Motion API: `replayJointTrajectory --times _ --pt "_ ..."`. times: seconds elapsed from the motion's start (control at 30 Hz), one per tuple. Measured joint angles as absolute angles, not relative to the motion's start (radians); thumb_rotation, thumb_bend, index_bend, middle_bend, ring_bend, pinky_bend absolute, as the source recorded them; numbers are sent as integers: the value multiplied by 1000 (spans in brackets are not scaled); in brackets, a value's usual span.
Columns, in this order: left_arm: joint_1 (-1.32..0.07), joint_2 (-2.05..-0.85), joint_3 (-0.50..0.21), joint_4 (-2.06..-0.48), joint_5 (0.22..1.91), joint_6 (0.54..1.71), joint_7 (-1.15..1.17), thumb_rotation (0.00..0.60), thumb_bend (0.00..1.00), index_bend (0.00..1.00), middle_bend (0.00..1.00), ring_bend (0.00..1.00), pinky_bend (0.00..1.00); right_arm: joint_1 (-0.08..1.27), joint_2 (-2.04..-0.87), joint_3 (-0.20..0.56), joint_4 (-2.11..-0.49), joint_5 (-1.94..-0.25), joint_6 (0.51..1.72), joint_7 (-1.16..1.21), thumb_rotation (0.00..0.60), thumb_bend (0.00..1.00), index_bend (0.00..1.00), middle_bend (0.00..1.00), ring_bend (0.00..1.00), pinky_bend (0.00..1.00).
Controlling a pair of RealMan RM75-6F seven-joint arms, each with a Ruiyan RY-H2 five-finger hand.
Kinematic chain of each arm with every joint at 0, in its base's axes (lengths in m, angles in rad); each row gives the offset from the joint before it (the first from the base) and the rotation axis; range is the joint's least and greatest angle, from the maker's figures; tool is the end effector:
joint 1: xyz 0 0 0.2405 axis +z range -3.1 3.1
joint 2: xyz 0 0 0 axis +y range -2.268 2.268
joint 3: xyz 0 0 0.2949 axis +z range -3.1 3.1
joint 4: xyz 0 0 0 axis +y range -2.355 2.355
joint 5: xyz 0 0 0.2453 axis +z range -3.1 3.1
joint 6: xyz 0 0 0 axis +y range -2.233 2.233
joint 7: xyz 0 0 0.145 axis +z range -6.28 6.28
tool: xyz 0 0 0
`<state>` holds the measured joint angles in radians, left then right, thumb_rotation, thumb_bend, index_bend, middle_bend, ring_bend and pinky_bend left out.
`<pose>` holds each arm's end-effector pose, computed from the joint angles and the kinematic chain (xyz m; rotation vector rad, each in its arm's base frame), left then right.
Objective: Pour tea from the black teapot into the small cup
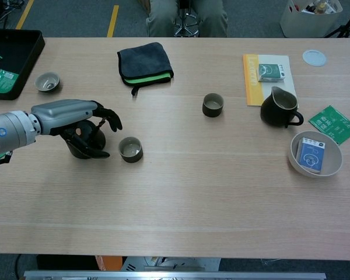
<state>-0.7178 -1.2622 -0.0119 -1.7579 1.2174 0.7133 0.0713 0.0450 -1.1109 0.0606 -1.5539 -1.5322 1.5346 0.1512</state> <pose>-0.2070 0.3045 -0.0173 -2.1414 -1.2992 -0.7280 -0.3725 -0.1766 0.1596 1.3240 -0.9319 0.9984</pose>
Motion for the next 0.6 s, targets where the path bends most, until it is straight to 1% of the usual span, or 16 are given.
replayJointTrajectory --times 0.6 --pt "-712 -1301 -4 -1657 1169 744 118 386 163 241 279 152 45 45 -1109 63 -1564 -1533 1536 141 600 49 241 189 0 0"
